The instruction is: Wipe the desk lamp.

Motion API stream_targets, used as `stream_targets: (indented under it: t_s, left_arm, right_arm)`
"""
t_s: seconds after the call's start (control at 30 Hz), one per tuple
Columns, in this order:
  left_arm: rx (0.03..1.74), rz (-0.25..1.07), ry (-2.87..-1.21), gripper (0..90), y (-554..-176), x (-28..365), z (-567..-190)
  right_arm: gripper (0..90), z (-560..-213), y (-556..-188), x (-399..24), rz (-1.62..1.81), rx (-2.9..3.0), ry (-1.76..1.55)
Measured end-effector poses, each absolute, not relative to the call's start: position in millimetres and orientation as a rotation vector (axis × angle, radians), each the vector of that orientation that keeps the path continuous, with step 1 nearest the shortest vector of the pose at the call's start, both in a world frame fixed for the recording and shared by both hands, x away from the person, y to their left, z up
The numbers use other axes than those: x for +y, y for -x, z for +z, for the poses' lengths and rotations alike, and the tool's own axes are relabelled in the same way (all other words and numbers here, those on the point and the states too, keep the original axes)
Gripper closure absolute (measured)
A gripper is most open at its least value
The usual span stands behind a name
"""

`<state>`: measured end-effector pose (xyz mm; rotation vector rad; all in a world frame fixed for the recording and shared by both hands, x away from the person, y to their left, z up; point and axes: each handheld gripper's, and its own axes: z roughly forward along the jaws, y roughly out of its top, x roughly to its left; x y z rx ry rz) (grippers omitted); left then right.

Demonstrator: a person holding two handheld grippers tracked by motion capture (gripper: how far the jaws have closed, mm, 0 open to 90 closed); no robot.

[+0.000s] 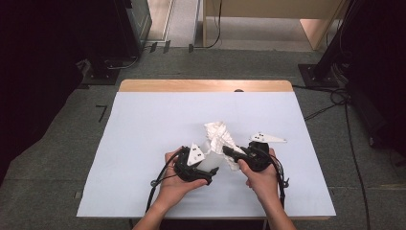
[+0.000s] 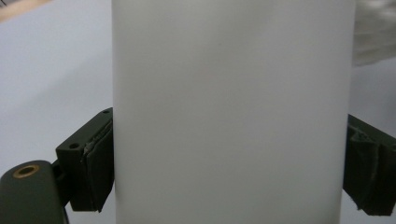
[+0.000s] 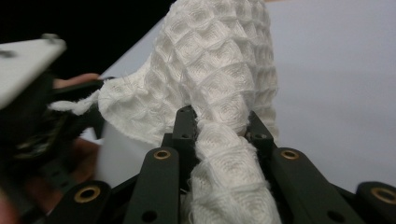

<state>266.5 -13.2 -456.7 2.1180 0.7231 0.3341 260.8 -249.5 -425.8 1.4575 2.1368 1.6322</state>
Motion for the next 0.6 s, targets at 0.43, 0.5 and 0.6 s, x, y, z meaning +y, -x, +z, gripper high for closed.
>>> stream_targets:
  t_s: [0.43,0.5,0.6]
  left_arm:
    - [0.595,0.466,-2.165,8.3,-253,-23,-459]
    - [0.608,0.448,-2.16,8.3,-255,-21,-459]
    - [0.604,0.444,-2.165,8.3,-254,-20,-458]
  right_arm:
    - [71.0,-443,-272,-253,1.625,2.091,-1.499]
    - [71.6,-443,-270,-256,1.6,2.113,-1.508]
    - [71.8,-434,-265,-253,1.644,2.158,-1.447]
